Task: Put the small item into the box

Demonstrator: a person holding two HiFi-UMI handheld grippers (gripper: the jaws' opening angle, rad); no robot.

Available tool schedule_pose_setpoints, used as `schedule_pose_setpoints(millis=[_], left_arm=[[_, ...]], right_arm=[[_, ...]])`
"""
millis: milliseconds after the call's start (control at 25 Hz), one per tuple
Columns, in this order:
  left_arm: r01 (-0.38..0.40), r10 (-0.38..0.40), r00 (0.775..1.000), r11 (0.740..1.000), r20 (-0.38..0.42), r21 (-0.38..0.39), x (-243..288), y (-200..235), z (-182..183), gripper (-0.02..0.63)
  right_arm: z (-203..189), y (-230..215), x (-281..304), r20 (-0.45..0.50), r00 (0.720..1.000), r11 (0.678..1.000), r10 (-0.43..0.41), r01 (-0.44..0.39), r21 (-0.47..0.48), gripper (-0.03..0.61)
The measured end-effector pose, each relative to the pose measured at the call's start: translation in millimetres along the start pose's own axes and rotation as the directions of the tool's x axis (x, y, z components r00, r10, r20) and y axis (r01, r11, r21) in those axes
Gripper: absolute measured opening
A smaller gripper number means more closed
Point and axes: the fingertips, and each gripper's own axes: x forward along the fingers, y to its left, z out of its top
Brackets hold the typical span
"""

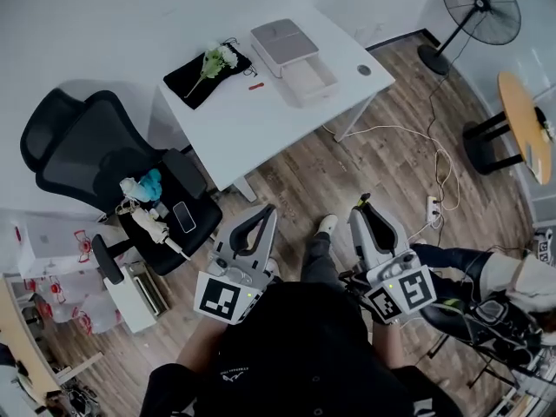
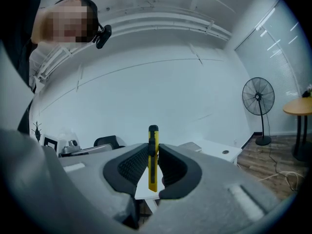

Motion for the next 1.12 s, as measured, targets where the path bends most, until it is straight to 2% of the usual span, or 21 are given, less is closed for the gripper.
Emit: schedule_pose_setpoints(millis=[160,400,600,840,1120], left_arm=[[-0.007,0.007,1.000,1.000,-0.011,0.009,46,4,-6,0.005],[-0.072,0.072,0.997,0.997,0.017,0.013,114,7,2,0.005],[-0.113,0.112,0.994,0.992,0.022,0.057,166,8,2,0.005],[-0.167,0.165,0.985,0.985,0.053,0.045,230,-2,2,0.005],[-0.244,0.243,0.970,0.968,0.030,0.051,268,1,-12,0.005]], right_arm=[[10,-41,29,-0.014,0.999,0.999,0.033,-0.033,0.013,0.067],[38,-101,64,-0.031,0.995,0.995,0.098,-0.099,-0.016,0.067],[64,-151,80,-0.022,0.991,0.991,0.132,-0.132,-0.024,0.067],[77,-211,97,-0.045,0.982,0.982,0.186,-0.186,-0.012,0.067],[87,-251,125,-0.062,0.963,0.965,0.262,-0.262,-0.001,0.067]])
